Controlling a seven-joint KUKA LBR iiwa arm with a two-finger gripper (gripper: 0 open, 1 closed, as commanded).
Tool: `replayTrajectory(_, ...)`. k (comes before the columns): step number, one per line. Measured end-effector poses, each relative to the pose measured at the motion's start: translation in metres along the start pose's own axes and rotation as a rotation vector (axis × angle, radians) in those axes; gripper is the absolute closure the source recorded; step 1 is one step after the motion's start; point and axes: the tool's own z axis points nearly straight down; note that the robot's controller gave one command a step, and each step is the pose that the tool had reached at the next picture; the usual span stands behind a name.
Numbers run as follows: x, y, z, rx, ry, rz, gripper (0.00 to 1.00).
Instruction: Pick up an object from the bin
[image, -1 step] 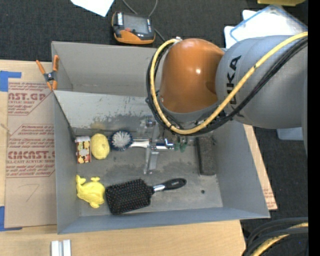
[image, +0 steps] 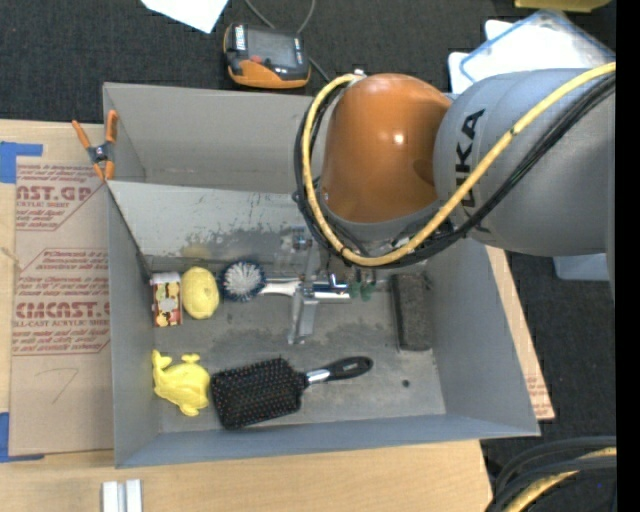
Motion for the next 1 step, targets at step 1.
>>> replayTrajectory(1,0.0422,-0.0217,0.1119,0.0,-0.001,-0.225,0.0)
